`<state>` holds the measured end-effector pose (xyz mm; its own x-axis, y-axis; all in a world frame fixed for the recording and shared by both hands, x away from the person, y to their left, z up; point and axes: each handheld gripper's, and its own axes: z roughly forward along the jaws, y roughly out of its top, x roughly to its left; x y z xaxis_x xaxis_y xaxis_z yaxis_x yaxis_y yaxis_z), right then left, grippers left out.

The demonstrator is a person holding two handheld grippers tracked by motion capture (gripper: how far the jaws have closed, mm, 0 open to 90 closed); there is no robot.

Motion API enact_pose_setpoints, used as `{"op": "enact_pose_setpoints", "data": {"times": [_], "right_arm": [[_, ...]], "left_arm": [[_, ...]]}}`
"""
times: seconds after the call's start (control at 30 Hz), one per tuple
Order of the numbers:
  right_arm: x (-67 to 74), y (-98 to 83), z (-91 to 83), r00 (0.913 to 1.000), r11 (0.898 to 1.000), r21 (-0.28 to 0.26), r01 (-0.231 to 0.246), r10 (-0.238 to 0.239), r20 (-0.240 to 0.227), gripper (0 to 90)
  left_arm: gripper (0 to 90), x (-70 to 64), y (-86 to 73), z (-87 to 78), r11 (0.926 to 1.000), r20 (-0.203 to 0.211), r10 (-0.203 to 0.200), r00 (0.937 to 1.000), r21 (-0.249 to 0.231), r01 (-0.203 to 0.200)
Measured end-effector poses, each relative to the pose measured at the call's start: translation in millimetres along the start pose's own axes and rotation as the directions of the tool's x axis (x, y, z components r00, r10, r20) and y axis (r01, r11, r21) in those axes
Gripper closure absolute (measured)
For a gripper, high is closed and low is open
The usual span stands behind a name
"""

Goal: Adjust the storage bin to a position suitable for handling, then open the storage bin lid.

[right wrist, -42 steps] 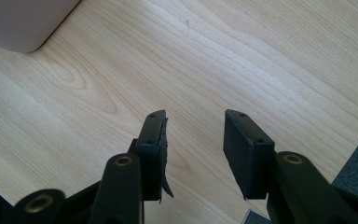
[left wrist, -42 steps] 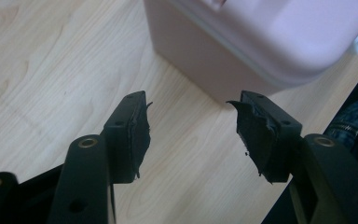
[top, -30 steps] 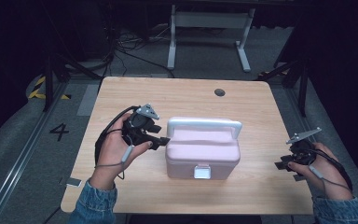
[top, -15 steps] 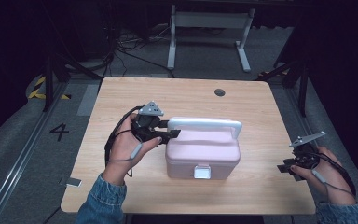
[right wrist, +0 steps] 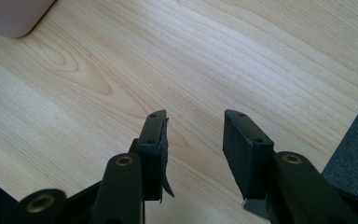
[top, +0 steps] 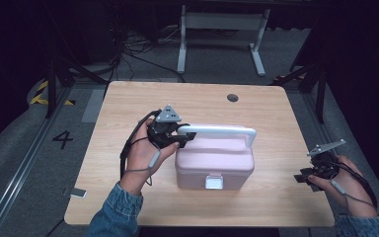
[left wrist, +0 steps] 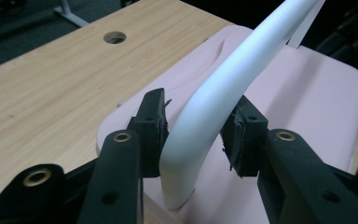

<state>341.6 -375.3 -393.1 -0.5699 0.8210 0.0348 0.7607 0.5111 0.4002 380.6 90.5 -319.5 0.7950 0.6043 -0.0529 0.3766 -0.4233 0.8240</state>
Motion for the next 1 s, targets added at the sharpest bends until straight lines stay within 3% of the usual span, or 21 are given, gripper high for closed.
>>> {"op": "enact_pose_setpoints", "data": {"times": [0.07,0.3,0.63,0.9,1.0], "right_arm": [[0.4,0.2,0.2,1.0,1.0,-0.001,0.0,0.0,-0.003,61.0],[0.3,0.6,1.2,1.0,1.0,-0.002,-0.006,0.006,-0.007,60.6],[4.8,2.4,0.4,0.9989,0.999,-0.034,-0.001,0.0,-0.046,60.4],[7.9,5.1,-3.9,0.9983,0.997,-0.071,0.008,-0.012,-0.057,61.1],[10.6,7.0,-6.4,0.9973,0.996,-0.089,0.011,-0.017,-0.072,61.7]], "left_arm": [[67.1,-1.8,0.6,2.0,0.9999,0.005,0.009,0.9999,-0.005,-0.009],[67.3,-1.1,3.7,1.5,0.9996,-0.004,0.029,0.9996,-0.007,-0.029],[68.5,10.3,15.6,-0.7,0.9993,0.021,-0.002,0.9998,-0.037,0.003],[68.9,20.2,26.2,-0.7,0.999,0.025,-0.003,0.9997,-0.046,0.004],[69.0,23.9,29.4,0.0,0.9987,0.034,-0.024,0.9991,-0.044,0.025]]}}
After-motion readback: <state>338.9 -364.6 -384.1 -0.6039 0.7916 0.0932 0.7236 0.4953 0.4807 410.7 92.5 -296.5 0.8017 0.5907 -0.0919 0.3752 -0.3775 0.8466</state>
